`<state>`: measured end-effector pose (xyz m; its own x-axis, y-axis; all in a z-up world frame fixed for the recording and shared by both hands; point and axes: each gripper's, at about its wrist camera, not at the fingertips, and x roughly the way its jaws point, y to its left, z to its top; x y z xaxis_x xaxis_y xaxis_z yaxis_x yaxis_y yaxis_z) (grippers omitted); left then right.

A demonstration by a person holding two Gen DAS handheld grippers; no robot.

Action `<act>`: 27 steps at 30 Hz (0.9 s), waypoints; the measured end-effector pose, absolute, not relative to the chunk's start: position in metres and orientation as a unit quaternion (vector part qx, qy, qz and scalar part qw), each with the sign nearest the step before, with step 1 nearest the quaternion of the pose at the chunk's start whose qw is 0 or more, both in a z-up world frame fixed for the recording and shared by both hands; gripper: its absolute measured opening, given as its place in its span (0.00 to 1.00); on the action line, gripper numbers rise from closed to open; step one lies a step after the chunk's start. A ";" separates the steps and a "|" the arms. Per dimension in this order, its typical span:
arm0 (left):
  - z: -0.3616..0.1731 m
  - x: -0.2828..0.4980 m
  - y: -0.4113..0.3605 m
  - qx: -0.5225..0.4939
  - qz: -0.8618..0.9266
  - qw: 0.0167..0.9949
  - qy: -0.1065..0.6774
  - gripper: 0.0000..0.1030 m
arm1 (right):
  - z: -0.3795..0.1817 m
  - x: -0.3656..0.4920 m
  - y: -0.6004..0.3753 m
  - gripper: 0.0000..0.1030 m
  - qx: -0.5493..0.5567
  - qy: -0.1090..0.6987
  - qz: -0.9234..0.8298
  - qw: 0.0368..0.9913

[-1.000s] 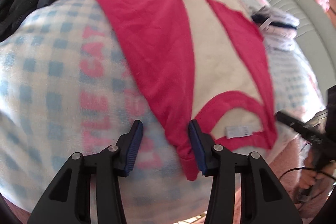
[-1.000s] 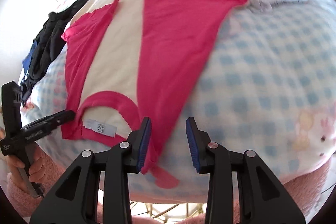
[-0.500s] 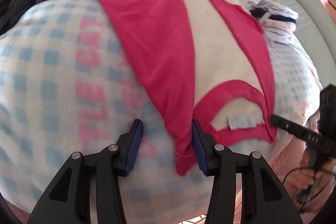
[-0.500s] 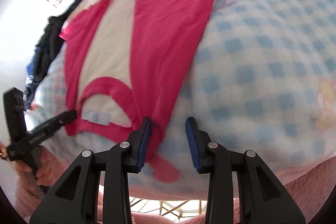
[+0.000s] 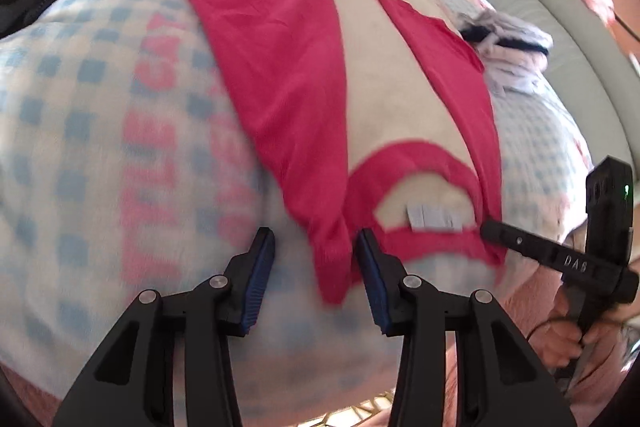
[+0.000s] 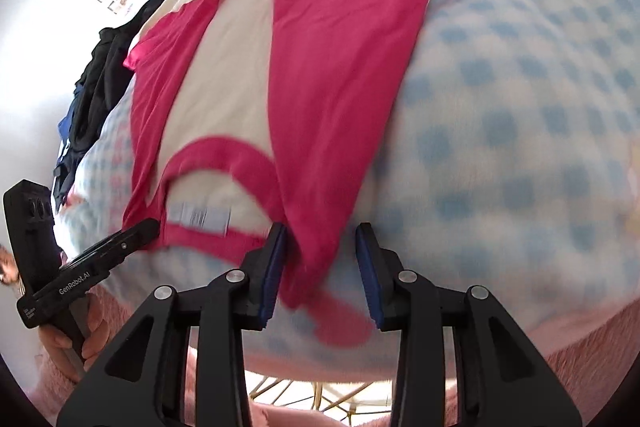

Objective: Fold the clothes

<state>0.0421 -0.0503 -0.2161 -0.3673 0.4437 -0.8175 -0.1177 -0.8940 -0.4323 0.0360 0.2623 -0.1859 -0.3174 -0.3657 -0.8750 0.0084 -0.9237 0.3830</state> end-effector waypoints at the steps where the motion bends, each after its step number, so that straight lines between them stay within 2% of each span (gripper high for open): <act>1: -0.214 0.041 -0.055 -0.531 0.813 0.174 -0.165 0.43 | -0.184 0.038 0.265 0.35 0.567 -0.164 -0.798 0.121; 5: -0.199 0.033 -0.071 -0.497 0.818 0.185 -0.223 0.42 | -0.168 0.036 0.273 0.36 0.539 -0.180 -0.813 0.126; 16: -0.166 -0.033 -0.061 -0.457 0.858 0.154 -0.179 0.42 | -0.156 -0.019 0.277 0.36 0.527 -0.146 -0.833 0.085; 20: -0.195 -0.042 -0.044 -0.523 0.820 0.161 -0.164 0.42 | -0.178 -0.022 0.273 0.36 0.565 -0.130 -0.811 0.083; 22: -0.209 -0.031 -0.034 -0.544 0.814 0.157 -0.131 0.42 | -0.183 -0.011 0.269 0.36 0.567 -0.124 -0.809 0.093; 23: -0.213 -0.021 -0.030 -0.545 0.815 0.159 -0.112 0.43 | -0.184 -0.007 0.267 0.36 0.568 -0.120 -0.808 0.095; 27: -0.207 0.001 -0.037 -0.553 0.803 0.187 -0.118 0.44 | -0.170 0.000 0.267 0.36 0.566 -0.122 -0.809 0.102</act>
